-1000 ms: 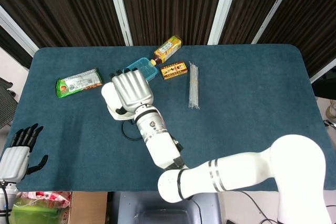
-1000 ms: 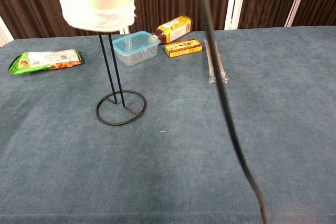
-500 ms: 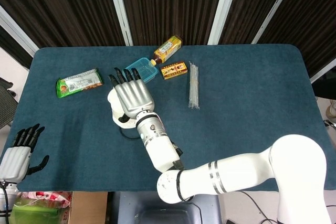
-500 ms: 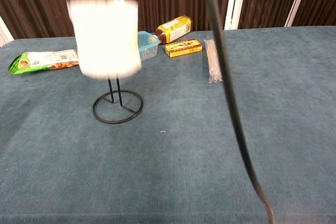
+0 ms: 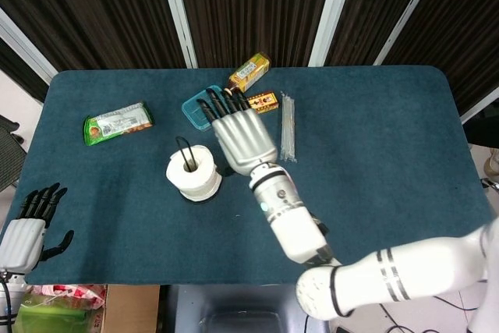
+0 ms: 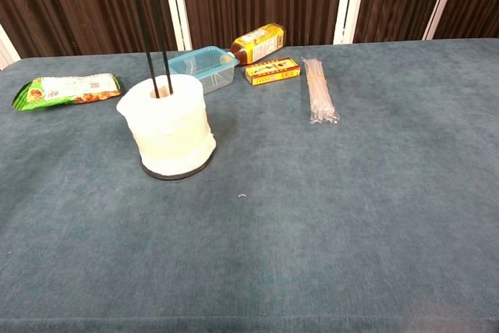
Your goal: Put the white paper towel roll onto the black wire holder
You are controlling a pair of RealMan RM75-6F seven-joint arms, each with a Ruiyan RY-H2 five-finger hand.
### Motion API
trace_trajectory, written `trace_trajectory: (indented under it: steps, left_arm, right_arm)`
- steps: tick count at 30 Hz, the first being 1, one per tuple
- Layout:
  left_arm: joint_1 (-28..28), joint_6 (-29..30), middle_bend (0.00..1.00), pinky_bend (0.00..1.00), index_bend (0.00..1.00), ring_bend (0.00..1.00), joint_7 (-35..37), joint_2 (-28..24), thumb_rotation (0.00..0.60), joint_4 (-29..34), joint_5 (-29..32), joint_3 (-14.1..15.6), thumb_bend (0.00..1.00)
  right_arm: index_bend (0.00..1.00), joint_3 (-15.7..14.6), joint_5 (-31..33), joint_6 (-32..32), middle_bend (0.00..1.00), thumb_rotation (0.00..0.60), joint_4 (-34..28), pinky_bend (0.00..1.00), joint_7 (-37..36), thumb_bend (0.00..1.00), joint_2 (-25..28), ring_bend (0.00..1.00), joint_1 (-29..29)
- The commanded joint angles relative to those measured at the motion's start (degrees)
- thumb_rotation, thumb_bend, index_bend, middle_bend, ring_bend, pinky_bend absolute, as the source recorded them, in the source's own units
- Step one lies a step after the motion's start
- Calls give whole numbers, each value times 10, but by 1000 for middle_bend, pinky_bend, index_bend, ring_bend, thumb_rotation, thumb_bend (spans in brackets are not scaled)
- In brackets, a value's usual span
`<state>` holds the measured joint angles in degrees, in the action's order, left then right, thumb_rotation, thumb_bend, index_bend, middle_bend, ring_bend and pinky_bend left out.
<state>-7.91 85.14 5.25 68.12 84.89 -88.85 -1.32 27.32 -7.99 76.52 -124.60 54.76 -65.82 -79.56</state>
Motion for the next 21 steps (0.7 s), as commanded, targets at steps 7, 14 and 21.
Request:
trace_trajectory:
  steps: [7, 14, 21]
  left_arm:
    - [6, 29, 0, 47, 0, 0, -2, 12, 600, -13, -23, 0, 393]
    - [5, 41, 0, 8, 0, 0, -24, 19, 600, -15, -56, 11, 394]
    - [2, 38, 0, 0, 0, 0, -50, 25, 600, -10, -67, 17, 396]
  right_arm:
    - [0, -399, -642, 156, 0, 600, -23, 0, -237, 95, 120, 0, 446]
    - [0, -455, -765, 237, 0, 600, 215, 0, -416, 95, 33, 0, 616]
    - [0, -416, -746, 285, 0, 600, 282, 0, -478, 98, 18, 0, 698]
